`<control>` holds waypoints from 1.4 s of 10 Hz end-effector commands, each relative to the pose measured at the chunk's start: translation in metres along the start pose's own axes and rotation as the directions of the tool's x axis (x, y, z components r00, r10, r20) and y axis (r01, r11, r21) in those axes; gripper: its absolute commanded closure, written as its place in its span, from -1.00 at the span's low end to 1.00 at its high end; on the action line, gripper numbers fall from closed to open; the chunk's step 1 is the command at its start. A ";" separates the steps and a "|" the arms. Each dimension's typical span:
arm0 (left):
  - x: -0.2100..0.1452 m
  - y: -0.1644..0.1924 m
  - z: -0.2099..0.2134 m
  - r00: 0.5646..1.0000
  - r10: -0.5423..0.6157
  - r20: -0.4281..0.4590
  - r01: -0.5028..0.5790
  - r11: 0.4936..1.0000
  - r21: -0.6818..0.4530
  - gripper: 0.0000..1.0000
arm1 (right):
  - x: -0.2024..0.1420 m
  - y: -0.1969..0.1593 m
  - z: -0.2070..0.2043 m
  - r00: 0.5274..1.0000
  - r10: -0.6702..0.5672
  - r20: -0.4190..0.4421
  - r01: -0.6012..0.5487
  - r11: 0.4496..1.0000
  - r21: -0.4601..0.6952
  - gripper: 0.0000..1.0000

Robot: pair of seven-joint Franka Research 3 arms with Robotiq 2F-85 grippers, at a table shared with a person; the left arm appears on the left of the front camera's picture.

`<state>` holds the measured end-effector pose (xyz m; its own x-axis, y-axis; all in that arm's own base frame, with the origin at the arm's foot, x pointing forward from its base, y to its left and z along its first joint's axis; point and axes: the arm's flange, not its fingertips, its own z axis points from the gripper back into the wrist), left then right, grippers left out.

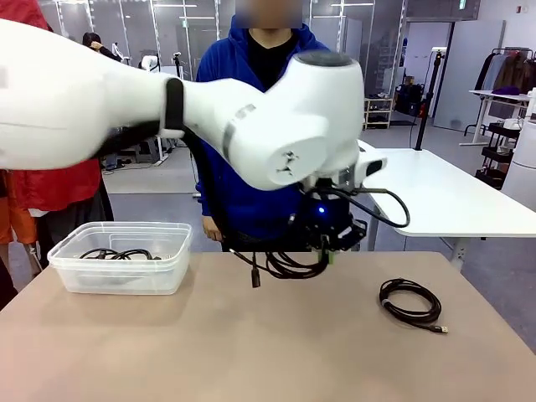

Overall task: Organize and store the cables.
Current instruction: Place the USB Extension Cable into the Organizing box.

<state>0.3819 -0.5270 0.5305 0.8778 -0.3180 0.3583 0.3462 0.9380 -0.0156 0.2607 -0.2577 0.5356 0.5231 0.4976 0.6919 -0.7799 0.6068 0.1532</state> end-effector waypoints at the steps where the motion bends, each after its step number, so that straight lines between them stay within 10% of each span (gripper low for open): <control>1: -0.020 0.015 -0.012 1.000 0.001 0.010 -0.001 1.000 -0.010 1.00 | 0.002 0.001 0.000 1.000 -0.002 0.005 0.002 1.000 0.002 -1.00; 5: 0.000 0.000 0.000 1.000 0.000 0.000 0.000 1.000 0.000 1.00 | 0.002 0.001 0.000 1.000 -0.002 0.005 0.002 1.000 0.002 -1.00; 6: -0.005 0.004 -0.001 1.000 0.000 -0.010 0.000 1.000 -0.008 0.73 | 0.002 0.001 0.000 1.000 -0.002 0.005 0.002 1.000 0.002 -1.00; 8: 0.007 0.087 0.038 0.966 -0.250 -0.066 0.247 0.968 -0.045 0.73 | 0.002 0.001 0.000 1.000 -0.002 0.005 0.002 1.000 0.002 -1.00; 14: -0.050 0.341 0.085 0.957 -0.291 -0.013 0.289 0.954 -0.080 0.73 | 0.002 0.001 0.000 1.000 -0.002 0.005 0.002 1.000 0.002 -1.00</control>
<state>0.4446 -0.1874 0.6013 0.7398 -0.5823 0.3371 0.6117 0.7908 0.0234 0.2603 -0.2582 0.5355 0.5230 0.4964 0.6929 -0.7796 0.6072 0.1535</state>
